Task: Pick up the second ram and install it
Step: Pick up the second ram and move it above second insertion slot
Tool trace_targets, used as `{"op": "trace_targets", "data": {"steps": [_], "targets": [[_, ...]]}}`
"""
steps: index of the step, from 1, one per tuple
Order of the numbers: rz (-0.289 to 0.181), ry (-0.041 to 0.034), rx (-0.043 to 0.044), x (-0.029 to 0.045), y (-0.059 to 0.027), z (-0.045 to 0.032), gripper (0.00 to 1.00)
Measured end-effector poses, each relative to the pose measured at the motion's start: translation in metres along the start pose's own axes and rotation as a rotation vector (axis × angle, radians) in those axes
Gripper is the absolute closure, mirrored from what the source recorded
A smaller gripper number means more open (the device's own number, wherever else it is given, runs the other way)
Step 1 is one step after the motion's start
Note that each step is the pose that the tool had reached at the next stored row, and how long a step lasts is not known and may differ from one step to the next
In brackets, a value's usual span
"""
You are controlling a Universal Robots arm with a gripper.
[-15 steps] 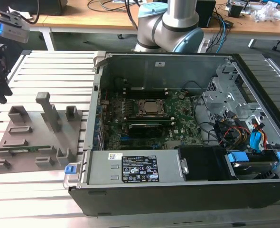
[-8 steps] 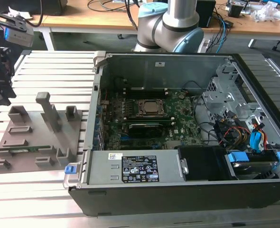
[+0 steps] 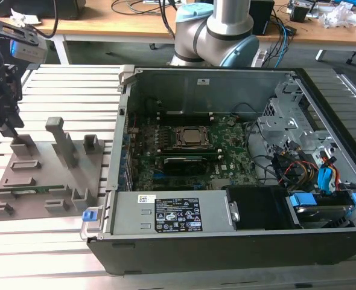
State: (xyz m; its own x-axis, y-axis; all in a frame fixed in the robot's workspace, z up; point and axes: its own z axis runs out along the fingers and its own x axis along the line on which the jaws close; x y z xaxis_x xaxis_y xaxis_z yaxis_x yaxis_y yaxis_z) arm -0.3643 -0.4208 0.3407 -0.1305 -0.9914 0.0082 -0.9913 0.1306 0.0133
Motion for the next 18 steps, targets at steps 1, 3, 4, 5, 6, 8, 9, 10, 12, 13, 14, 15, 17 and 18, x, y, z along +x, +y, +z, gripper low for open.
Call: {"op": "trace_targets", "data": {"steps": [1,3,4,5,6,8,9,10,12,13,14,15,17,18], "targets": [[0.000,0.0003,0.0001,-0.0001,-0.0003,0.0008,0.70],[0.000,0.0009,0.0002,-0.0001,-0.0008,0.0019,0.70],[0.000,0.0013,0.0003,-0.0002,-0.0011,0.0028,0.70],[0.000,0.0020,0.0004,-0.0002,-0.0015,0.0040,0.70],[0.000,0.0025,0.0004,-0.0003,-0.0019,0.0049,0.70],[0.000,0.0031,0.0005,-0.0004,-0.0023,0.0060,0.70],[0.000,0.0033,0.0005,-0.0004,-0.0025,0.0065,0.70],[-0.001,0.0037,0.0005,-0.0004,-0.0027,0.0071,0.70],[-0.001,0.0049,0.0007,-0.0005,-0.0035,0.0092,0.70],[-0.001,0.0056,0.0008,-0.0006,-0.0040,0.0103,0.70],[-0.001,0.0062,0.0009,-0.0007,-0.0045,0.0114,0.70],[-0.001,0.0071,0.0010,-0.0007,-0.0051,0.0127,0.70],[-0.001,0.0082,0.0012,-0.0009,-0.0058,0.0144,0.70],[-0.001,0.0085,0.0012,-0.0009,-0.0060,0.0149,0.70]]}}
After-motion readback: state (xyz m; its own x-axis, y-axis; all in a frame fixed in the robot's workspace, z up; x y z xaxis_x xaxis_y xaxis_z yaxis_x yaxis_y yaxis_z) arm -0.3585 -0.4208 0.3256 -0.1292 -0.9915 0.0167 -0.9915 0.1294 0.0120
